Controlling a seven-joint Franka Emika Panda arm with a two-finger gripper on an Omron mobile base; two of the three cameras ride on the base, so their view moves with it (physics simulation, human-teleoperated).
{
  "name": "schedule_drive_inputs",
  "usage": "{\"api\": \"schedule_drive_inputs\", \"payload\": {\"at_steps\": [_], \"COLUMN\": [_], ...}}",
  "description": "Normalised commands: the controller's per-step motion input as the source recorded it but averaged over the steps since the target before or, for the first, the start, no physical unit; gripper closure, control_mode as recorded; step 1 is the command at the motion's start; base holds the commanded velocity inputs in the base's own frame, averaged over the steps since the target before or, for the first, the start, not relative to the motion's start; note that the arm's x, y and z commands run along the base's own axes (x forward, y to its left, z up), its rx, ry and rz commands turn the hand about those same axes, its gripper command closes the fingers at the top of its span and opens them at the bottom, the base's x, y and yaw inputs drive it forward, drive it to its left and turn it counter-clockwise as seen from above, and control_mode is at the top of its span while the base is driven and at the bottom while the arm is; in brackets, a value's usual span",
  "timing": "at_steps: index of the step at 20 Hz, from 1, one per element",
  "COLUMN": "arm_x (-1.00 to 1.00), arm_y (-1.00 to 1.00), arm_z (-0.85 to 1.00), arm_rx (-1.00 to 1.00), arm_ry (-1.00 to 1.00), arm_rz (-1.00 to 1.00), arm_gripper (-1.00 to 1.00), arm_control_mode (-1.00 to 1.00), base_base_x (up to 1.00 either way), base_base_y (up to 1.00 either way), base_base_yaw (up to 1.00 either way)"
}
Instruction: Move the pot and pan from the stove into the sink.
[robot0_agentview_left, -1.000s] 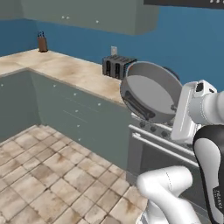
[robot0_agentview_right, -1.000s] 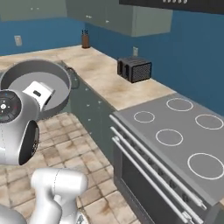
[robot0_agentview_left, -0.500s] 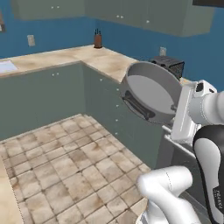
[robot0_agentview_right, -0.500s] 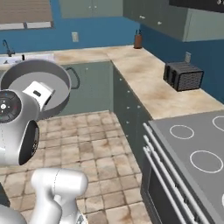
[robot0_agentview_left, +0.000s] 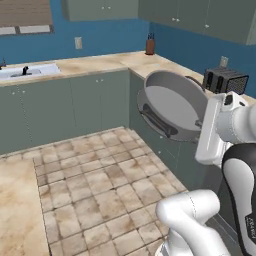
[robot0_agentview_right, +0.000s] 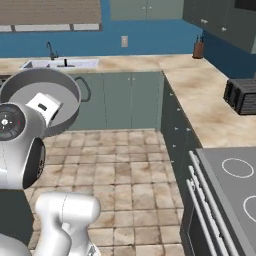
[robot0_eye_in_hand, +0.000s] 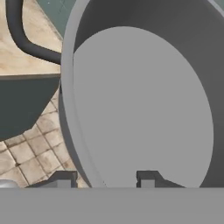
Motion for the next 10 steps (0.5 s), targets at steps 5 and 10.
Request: {"api": "schedule_drive_inputs", "payload": {"at_steps": [5,10], "arm_x": [0.00,0.00], "arm_y": [0.00,0.00], "arm_z": [0.00,0.00], "arm_rx": [0.00,0.00], "arm_ry": [0.00,0.00], "arm_rz": [0.00,0.00], "arm_gripper": [1.00,1.00], "arm_control_mode": [1.00,1.00], "base_base_x": [0.48,0.83], "base_base_y": [0.00,0.01], "base_base_yaw": [0.00,0.00]}}
